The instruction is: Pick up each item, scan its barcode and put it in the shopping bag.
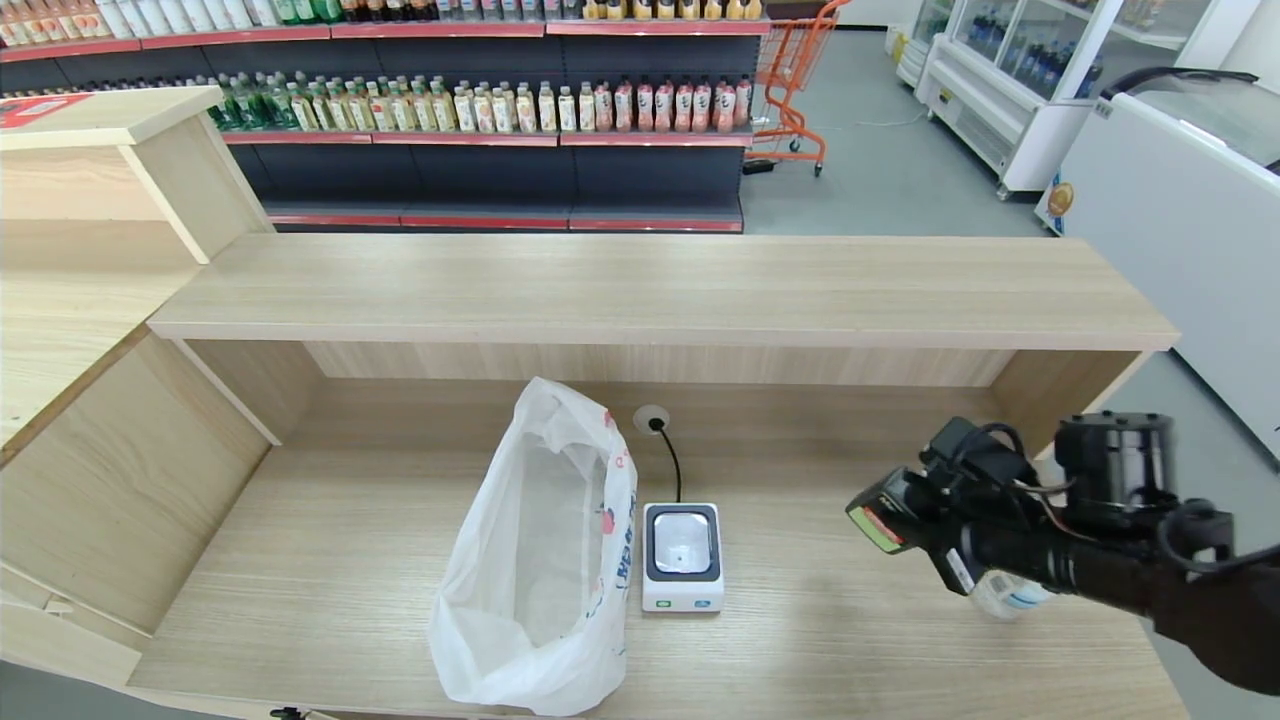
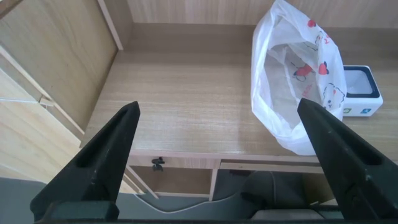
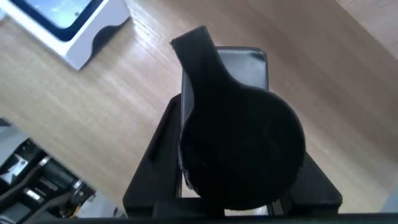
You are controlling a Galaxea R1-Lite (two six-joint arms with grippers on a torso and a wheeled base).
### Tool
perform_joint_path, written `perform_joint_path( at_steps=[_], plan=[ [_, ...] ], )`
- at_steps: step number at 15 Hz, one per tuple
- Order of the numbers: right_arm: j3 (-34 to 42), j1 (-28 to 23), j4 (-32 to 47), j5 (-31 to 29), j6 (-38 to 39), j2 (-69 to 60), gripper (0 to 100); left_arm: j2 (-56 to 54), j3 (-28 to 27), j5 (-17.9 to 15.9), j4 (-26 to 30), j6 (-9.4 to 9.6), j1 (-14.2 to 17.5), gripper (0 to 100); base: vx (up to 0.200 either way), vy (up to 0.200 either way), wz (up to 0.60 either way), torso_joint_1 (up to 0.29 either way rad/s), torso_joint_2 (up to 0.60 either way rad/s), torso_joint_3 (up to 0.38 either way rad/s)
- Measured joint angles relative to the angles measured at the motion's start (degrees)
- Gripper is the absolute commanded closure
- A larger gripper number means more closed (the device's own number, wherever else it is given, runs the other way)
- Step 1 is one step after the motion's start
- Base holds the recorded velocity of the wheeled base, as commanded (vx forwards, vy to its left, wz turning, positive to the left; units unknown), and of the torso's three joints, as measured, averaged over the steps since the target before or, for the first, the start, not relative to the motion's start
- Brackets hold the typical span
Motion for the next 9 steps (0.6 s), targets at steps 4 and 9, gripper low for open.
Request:
perform_joint_path(
  at_steps=[4,9],
  plan=[
    [9.1,-0.4,-13.0,4.7,-9.1,-9.2,100,0.0,0.0,0.0,0.0,0.02,0.0,0,0.0,0.0,0.0,0.0,0.0,0.0],
    [11.1,-0.6,-16.9,35.9,-47.5,-10.7,100,0.0,0.0,0.0,0.0,0.02,0.0,0,0.0,0.0,0.0,0.0,0.0,0.0]
  ],
)
